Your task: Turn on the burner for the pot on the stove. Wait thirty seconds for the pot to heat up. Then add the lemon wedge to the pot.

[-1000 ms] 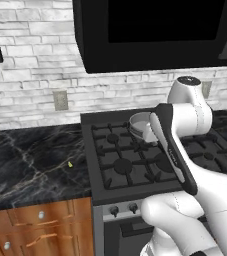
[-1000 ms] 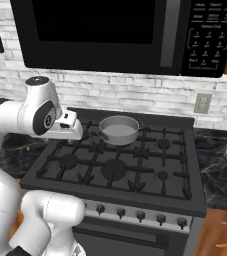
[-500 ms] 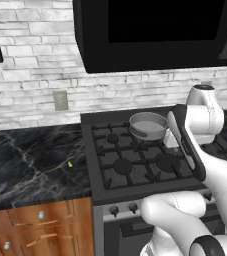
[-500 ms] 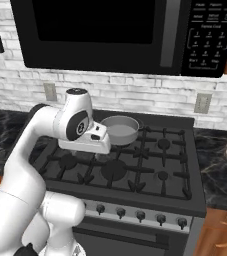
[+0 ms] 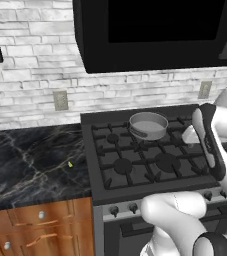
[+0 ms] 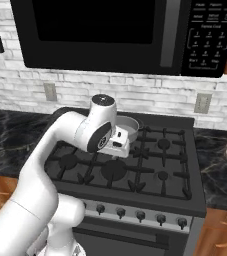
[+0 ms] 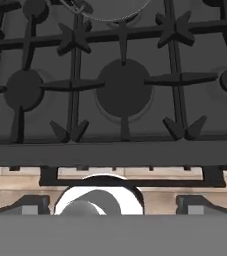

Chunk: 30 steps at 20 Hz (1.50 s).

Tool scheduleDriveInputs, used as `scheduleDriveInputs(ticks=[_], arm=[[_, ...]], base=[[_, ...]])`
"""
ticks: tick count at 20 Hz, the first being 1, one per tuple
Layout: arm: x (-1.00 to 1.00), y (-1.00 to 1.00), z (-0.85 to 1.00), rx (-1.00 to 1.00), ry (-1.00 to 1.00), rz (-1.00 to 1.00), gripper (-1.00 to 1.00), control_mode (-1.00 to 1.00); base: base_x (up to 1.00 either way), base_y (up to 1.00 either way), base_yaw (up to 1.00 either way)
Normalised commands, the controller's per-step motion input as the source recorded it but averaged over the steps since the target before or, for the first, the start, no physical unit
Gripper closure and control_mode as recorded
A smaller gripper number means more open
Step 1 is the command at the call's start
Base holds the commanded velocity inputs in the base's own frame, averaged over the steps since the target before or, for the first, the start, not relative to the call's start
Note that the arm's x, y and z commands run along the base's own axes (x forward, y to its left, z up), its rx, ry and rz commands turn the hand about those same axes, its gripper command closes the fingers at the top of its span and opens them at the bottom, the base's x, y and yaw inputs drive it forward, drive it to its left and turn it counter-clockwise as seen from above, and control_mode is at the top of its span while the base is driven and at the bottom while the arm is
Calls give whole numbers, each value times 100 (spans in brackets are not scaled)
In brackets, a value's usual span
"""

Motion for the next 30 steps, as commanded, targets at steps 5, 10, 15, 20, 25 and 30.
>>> scheduleDriveInputs(ticks=[5, 10, 15, 20, 25, 30], arm=[[-2, -26, 0, 12, -38, 0, -100, -100], [-15, -24, 0, 12, -36, 0, -100, -100], [-22, -26, 11, 7, -24, -5, -100, -100], [-46, -7, 1, 0, -7, -9, -100, -100], [-57, -10, -1, 0, -1, -8, -100, -100], [-42, -7, -15, -4, -1, -4, -100, -100]], base=[[0, 0, 0], [0, 0, 0], [0, 0, 0], [0, 0, 0], [0, 0, 0], [0, 0, 0]])
